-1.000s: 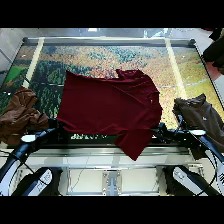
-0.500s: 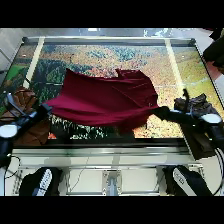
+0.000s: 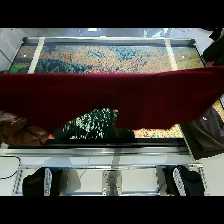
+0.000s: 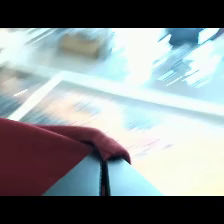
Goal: Fold the shirts.
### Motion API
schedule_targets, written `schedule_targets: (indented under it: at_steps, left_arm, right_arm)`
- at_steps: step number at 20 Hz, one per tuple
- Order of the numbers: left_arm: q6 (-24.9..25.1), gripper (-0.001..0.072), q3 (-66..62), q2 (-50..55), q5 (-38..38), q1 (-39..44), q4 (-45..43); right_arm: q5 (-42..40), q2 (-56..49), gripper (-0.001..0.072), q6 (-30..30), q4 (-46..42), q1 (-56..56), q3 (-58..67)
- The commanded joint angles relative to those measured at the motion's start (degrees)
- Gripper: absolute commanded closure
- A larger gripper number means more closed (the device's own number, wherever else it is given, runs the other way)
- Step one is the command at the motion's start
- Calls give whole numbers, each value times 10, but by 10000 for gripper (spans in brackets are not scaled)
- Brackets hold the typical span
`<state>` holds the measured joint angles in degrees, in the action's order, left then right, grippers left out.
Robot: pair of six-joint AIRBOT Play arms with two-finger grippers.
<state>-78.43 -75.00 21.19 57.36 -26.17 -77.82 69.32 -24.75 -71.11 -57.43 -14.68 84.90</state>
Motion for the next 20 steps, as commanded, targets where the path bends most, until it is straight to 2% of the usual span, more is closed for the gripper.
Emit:
schedule_targets:
  at_steps: [1,4,5,9,13,17,19,20]
  left_arm:
    - [13,703,-125,101,41,-6,37]
    - [89,703,-124,233,106,1,216]
    - [91,703,-124,280,113,17,227]
    - [91,703,-122,484,94,133,106]
    - [83,703,-123,667,-39,259,-95]
    - [-28,701,-123,785,-147,337,-304]
    - [-115,702,-123,809,-179,348,-358]
    - [-133,701,-123,811,-181,349,-362]
  right_arm:
    - [-5,-53,705,-28,-115,0,95]
    - [36,-177,705,-27,-105,0,86]
    - [50,-224,705,-24,-95,0,80]
    - [63,-429,704,17,-28,1,42]
    - [-28,-612,704,15,-22,3,37]
    - [-140,-725,704,13,-23,40,37]
    - [-189,-751,704,13,-25,61,37]
    - [-202,-753,704,13,-31,69,37]
